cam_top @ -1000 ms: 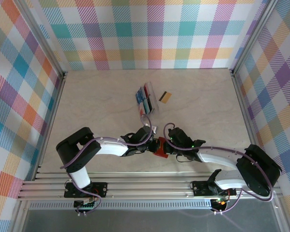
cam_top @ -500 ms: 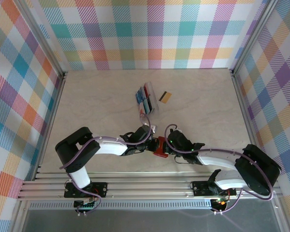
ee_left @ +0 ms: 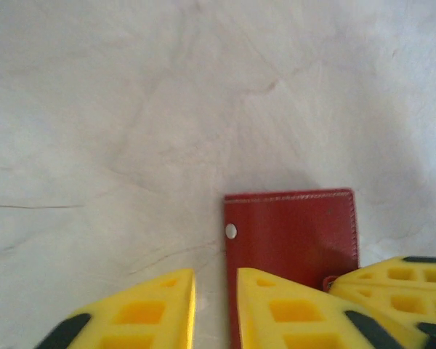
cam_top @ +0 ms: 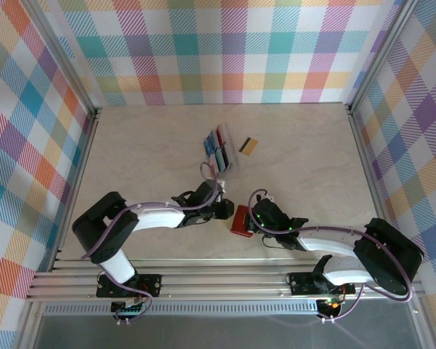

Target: Put the credit cards into the card holder

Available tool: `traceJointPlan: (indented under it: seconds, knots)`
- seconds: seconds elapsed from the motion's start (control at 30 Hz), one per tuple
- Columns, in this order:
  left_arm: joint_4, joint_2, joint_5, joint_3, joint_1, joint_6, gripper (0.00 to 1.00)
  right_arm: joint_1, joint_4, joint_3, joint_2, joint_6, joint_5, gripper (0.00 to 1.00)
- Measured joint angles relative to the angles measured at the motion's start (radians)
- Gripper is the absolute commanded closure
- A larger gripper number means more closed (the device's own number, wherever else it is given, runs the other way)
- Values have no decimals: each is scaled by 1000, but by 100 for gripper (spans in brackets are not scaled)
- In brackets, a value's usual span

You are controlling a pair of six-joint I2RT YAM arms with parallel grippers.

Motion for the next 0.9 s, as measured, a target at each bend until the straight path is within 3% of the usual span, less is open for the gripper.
traceJointPlan:
  seconds: [0.07,0.2,0.33,0.57,0.63,0.77,0.8,0.83,0.9]
  knots:
    - [-34,-60,-10,3,14,5,57,0,14,2,11,-8,0,99]
    - [-117,-157,-46,42,28,18,31,0,24,5,18,-28,0,85]
    - [-220,-216,-115,117,42,24,10,5,6,13,-19,-55,-11,59]
    - [-489,-263,-256,319,94,57,4,5,-210,22,-185,-117,-8,16]
    - [-559,-294,-292,369,134,66,13,4,-293,30,-244,-142,-14,1]
    - [-653,-363,-396,443,225,87,13,4,-404,72,-342,-183,-20,0]
    - [-669,-380,-416,453,255,95,11,4,-427,91,-360,-189,-19,0]
    - [-685,-393,-437,462,285,102,1,4,-446,112,-376,-198,-15,0]
    - [-715,-402,-476,476,343,123,0,4,-472,150,-400,-212,-2,0]
